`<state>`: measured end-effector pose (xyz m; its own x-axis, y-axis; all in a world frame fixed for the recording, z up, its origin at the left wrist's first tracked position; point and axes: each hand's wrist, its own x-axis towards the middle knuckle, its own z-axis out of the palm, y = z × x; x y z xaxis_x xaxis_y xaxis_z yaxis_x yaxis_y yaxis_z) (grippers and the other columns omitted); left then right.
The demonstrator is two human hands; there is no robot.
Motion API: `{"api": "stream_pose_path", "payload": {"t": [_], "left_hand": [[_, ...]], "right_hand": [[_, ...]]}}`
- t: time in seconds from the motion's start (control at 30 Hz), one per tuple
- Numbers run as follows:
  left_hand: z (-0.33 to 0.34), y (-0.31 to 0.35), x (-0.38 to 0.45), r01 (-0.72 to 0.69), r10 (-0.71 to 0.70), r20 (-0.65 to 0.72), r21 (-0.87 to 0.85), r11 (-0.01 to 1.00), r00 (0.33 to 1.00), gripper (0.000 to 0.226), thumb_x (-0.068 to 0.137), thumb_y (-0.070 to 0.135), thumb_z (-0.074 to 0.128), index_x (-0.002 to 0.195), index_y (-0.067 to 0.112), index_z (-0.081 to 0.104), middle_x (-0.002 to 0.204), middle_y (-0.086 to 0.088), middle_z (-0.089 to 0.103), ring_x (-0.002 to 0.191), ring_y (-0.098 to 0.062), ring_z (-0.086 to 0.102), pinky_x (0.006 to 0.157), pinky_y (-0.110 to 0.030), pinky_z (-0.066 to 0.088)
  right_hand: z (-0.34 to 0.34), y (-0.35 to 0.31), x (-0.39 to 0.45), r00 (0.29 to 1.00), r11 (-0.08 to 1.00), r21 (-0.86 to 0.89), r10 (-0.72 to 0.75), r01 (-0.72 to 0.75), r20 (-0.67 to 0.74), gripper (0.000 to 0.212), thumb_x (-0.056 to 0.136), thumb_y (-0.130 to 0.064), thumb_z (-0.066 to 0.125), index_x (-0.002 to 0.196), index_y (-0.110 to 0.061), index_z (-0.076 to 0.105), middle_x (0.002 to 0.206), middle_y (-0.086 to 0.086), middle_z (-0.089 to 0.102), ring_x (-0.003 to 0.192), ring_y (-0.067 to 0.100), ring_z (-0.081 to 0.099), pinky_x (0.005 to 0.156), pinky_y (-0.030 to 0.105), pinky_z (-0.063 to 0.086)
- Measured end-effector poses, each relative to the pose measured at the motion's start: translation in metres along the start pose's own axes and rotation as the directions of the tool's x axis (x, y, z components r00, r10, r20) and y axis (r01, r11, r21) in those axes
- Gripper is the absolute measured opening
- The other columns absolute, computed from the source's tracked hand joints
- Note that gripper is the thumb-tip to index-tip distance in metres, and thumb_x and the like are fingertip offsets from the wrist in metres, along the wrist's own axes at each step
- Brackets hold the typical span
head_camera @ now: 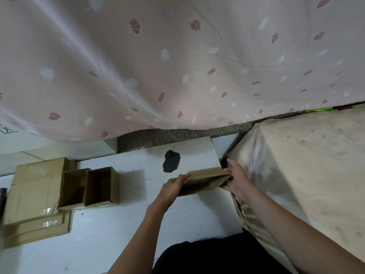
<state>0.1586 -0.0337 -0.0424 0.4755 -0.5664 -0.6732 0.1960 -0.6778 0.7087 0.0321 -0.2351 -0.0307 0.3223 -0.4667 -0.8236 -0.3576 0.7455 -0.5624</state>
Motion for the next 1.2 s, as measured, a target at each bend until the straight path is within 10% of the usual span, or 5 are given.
{"api": "stream_pose_path", "payload": {"t": [0.2,0.43,0.77,0.9,1.2], "left_hand": [[0.007,-0.024,0.012,-0.22,0.26,-0.007,0.509,0.832,0.966,0.043,0.099,0.061,0.035,0.131,0.049,0.06,0.149,-0.002,0.047,0.142,-0.023,0.034,0.114,-0.04,0.035],[0.028,-0.077,0.036,-0.222,0.272,0.018,0.627,0.746,0.962,0.046,0.101,0.058,0.037,0.146,0.053,0.04,0.168,0.003,0.012,0.154,-0.017,-0.002,0.114,-0.046,0.038],[0.056,-0.115,0.063,-0.144,0.343,-0.062,0.828,0.543,0.937,0.049,0.1,0.036,0.045,0.149,0.037,0.045,0.166,-0.014,0.014,0.153,-0.037,0.009,0.125,-0.05,0.004],[0.062,-0.111,0.076,-0.195,0.408,-0.061,0.808,0.555,0.911,0.042,0.1,0.025,0.046,0.141,0.02,0.054,0.164,-0.018,0.022,0.153,-0.037,0.013,0.125,-0.05,0.007],[0.066,-0.099,0.119,-0.112,0.426,-0.145,0.845,0.522,0.893,0.066,0.101,0.04,0.019,0.16,0.011,0.013,0.167,-0.01,0.013,0.154,-0.029,0.01,0.125,-0.049,0.009]], "right_hand": [[-0.008,0.011,0.018,0.999,0.979,-0.203,-0.017,0.009,-0.036,0.035,0.084,0.014,0.068,0.113,-0.002,0.058,0.105,0.02,0.067,0.08,0.025,0.068,0.049,0.026,0.057],[-0.012,0.057,0.062,0.984,0.879,-0.475,-0.055,-0.033,-0.17,0.015,0.084,0.003,0.067,0.097,-0.005,0.07,0.102,0.014,0.071,0.086,0.026,0.069,0.079,0.041,0.06],[0.001,0.115,0.086,0.883,0.352,-0.936,-0.444,0.014,-0.154,0.052,0.087,-0.025,0.068,0.127,0.002,0.047,0.12,0.023,0.056,0.112,0.04,0.055,0.08,0.039,0.045],[0.005,0.13,0.089,0.748,0.005,-0.97,-0.638,0.243,0.184,0.08,0.075,-0.025,0.069,0.146,-0.011,0.035,0.138,0.02,0.034,0.127,0.039,0.037,0.105,0.049,0.039],[0.017,0.119,0.14,0.698,-0.434,-0.823,-0.457,0.367,0.552,0.068,0.103,-0.048,0.024,0.16,-0.015,0.01,0.166,0.016,0.002,0.154,0.029,0.0,0.123,0.051,0.011]]}}
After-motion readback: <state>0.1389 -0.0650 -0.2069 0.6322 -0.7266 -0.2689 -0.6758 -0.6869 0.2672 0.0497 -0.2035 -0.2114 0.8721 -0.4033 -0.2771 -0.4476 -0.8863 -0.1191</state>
